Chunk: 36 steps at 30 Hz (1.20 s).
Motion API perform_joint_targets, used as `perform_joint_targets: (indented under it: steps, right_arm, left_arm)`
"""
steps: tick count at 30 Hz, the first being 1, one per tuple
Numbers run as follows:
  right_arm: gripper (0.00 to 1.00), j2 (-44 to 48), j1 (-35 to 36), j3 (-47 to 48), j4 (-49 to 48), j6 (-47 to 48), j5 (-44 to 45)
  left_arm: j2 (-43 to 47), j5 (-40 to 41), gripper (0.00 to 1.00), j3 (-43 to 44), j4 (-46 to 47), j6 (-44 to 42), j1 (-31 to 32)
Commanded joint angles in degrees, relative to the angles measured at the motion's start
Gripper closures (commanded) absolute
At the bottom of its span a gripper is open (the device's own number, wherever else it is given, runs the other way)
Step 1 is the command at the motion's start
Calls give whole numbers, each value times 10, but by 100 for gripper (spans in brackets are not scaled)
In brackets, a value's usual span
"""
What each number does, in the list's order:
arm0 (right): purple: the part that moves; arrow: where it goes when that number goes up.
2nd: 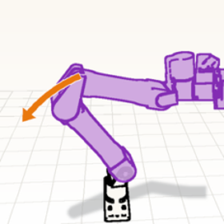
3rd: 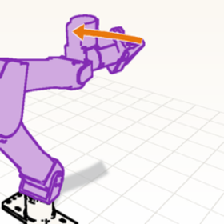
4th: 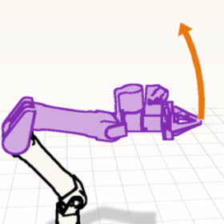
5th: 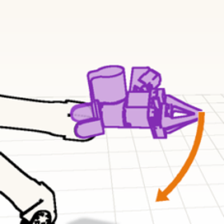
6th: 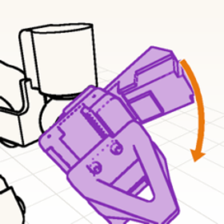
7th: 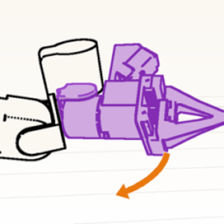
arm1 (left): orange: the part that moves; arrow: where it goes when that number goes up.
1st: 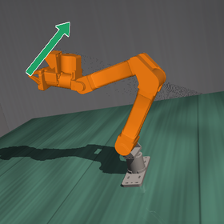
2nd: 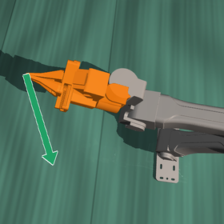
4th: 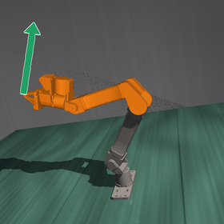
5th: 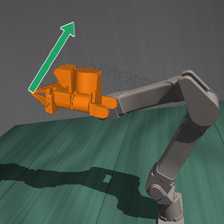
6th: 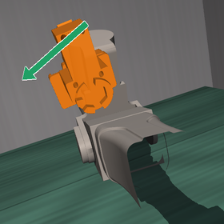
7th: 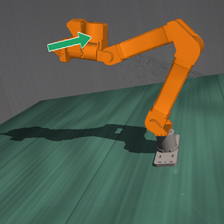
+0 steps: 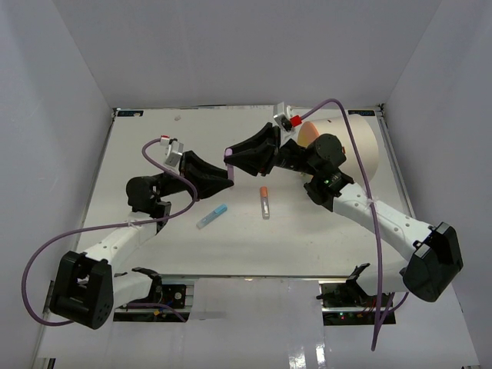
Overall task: Sort the stationery into containers
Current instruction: Close the pen cap on the pen.
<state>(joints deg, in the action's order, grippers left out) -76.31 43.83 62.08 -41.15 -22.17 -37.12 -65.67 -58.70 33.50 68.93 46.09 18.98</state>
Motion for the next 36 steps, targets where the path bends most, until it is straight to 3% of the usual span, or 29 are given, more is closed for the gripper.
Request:
perform_joint_targets:
  steps: [1,11,19,36]
  right_arm:
    - [86,-15,4,-16,185,44,-29]
    - [88,-13,4,-50,198,56,-58]
    - [87,-32,4,-60,123,31,-139]
    - [78,-33,1,-51,140,20,-157]
  left_arm:
    - [19,55,100,61,47,-23,-1]
    - [26,70,100,68,61,-14,-1]
    - [16,56,100,73,116,41,-1]
    - [52,53,100,65,32,-34,-1]
